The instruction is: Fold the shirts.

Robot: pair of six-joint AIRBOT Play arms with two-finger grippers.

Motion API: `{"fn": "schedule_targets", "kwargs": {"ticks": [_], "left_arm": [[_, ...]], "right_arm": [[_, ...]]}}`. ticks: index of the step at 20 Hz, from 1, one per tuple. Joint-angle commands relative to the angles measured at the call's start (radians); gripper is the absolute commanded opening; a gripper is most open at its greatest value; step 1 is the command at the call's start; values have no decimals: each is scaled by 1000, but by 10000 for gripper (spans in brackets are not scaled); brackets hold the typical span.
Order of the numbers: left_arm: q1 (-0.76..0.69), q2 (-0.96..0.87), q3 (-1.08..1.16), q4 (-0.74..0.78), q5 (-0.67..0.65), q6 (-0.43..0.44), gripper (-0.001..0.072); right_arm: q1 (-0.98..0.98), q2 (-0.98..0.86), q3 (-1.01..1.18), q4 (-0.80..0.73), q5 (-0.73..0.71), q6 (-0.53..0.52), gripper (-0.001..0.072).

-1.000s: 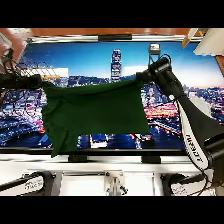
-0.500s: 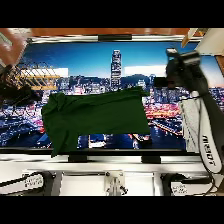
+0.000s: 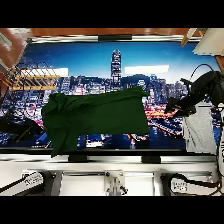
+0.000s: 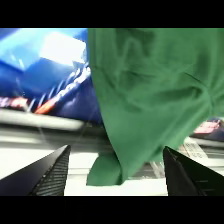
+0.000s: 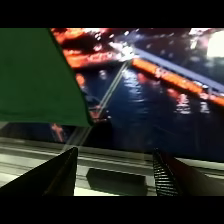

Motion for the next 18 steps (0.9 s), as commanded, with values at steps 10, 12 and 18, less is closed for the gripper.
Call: {"fn": "schedule_targets", "kwargs": {"ticks": [10,12,18], "left_arm": [[-29,-48,-90,-98,242,128,593],[-53,-50,-90,-98,268,116,593],[-56,-50,-90,-96,304,70,83]], "right_arm": [[-24,5,-61,92,63,-29,578],[-24,5,-61,92,62,-23,578],[-24,5,-61,83,67,-17,578]]}}
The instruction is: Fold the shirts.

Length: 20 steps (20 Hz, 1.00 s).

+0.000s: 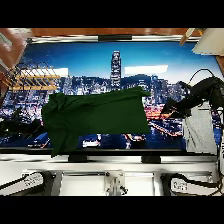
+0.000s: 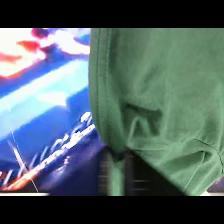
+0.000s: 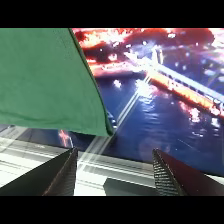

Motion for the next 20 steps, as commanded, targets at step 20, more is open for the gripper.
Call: {"fn": "schedule_targets", "kwargs": {"ticks": [20], "left_arm": [[-5,144,0,-5,-116,46,34]], "right_arm": [[187,-53,-341,159,345,-33,611]]}}
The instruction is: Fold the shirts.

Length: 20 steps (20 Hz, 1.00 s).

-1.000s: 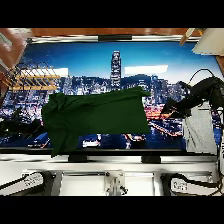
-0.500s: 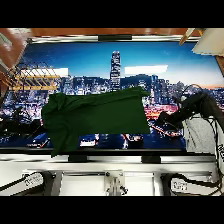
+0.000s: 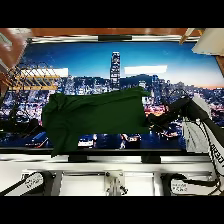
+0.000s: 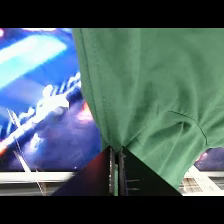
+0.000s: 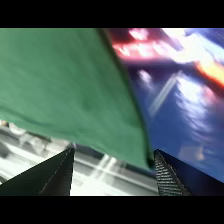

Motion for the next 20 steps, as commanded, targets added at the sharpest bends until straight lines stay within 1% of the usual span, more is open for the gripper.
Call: {"fn": "schedule_targets", "kwargs": {"ticks": [1,3,4,5,6,9,11,13,15,17,18,19,20], "left_arm": [[0,27,0,-2,-17,2,34],[0,36,13,-24,-29,2,34],[0,40,31,-45,-39,2,34],[0,45,55,-61,-49,2,33],[0,56,89,-71,-57,2,33],[0,153,245,-130,-40,2,32],[0,243,399,-238,-6,2,33],[0,341,583,-352,47,2,33],[0,436,795,-415,143,2,33],[0,511,958,-416,264,1,33],[0,547,1018,-415,325,1,33],[0,581,1055,-415,367,-3,33],[0,616,1079,-414,389,-30,33]], "right_arm": [[53,-6,-5,19,71,15,551],[83,-6,-5,58,60,0,383],[95,-4,-3,78,45,-25,275],[102,1,3,87,27,-38,141],[107,11,16,91,4,-44,80],[106,136,111,77,0,-116,79],[106,270,238,27,25,-123,79],[106,420,403,-53,79,-123,79],[106,575,575,-155,187,-120,79],[106,711,700,-228,338,-105,79],[106,769,741,-249,391,-98,79],[106,815,774,-264,400,-87,79],[106,855,797,-274,394,-74,79]]}}
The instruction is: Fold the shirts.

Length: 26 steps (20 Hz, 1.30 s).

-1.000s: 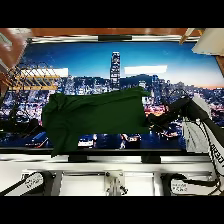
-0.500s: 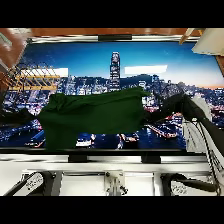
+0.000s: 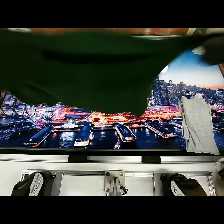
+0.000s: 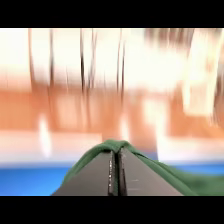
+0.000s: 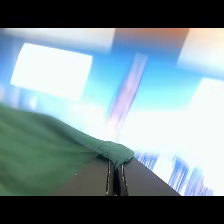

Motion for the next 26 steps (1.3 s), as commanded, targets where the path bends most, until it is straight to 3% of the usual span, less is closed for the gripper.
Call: {"fn": "schedule_targets", "kwargs": {"ticks": [1,4,7,14,17,19,22,26], "left_arm": [[0,131,155,-26,146,-56,33],[1,192,154,47,94,-117,33],[1,203,153,172,-73,-235,33],[2,113,-9,183,-361,-233,33],[0,18,-203,118,-417,-130,32],[-8,-69,-309,113,-394,-89,31],[-122,-262,-392,113,-246,-55,31],[-362,-559,-386,113,127,-11,33]], "right_arm": [[0,185,130,-106,103,51,79],[0,277,131,-226,46,121,79],[0,308,131,-340,-125,158,79],[0,149,130,-540,-529,218,79],[0,-27,84,-575,-667,242,79],[0,-146,-10,-571,-619,268,80],[0,-358,-118,-541,-393,335,79],[0,-622,-118,-450,-60,404,80]]}}
